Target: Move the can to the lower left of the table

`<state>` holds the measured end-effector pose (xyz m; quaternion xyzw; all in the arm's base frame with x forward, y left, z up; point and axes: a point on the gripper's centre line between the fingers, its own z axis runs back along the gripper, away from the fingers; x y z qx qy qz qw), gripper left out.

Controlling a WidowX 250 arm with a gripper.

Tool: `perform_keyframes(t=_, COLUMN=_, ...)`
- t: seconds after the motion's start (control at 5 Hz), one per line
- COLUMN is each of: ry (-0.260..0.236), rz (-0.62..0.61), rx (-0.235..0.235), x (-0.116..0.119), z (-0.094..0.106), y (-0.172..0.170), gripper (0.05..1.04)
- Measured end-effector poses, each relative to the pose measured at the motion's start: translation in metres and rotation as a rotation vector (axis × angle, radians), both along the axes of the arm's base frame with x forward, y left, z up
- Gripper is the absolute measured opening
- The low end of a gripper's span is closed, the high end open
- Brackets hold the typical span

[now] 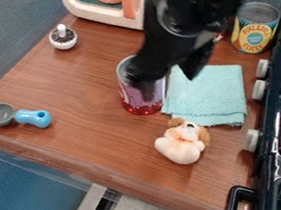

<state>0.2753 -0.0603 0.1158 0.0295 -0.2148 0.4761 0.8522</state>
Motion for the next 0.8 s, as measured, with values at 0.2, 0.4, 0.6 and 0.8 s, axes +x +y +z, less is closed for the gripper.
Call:
perform_keyframes(t=0.2, ry=0.034, rz=0.122, rx=-0.146, x=0.008, z=-0.017, y=0.006, gripper=0.999)
perform_keyframes(t=0.4, ry=0.043, rz=0.181, rx=-0.224, x=0.014, z=-0.029, y=0.008, gripper=0.999)
perform_keyframes(t=0.6, ry=0.03, rz=0.204, rx=-0.246, x=0.022, z=-0.037, y=0.014, gripper=0.999)
perform_keyframes(t=0.8, ry=0.031, rz=0.233, rx=-0.237, x=0.035, z=-0.046, y=0.019, gripper=0.999)
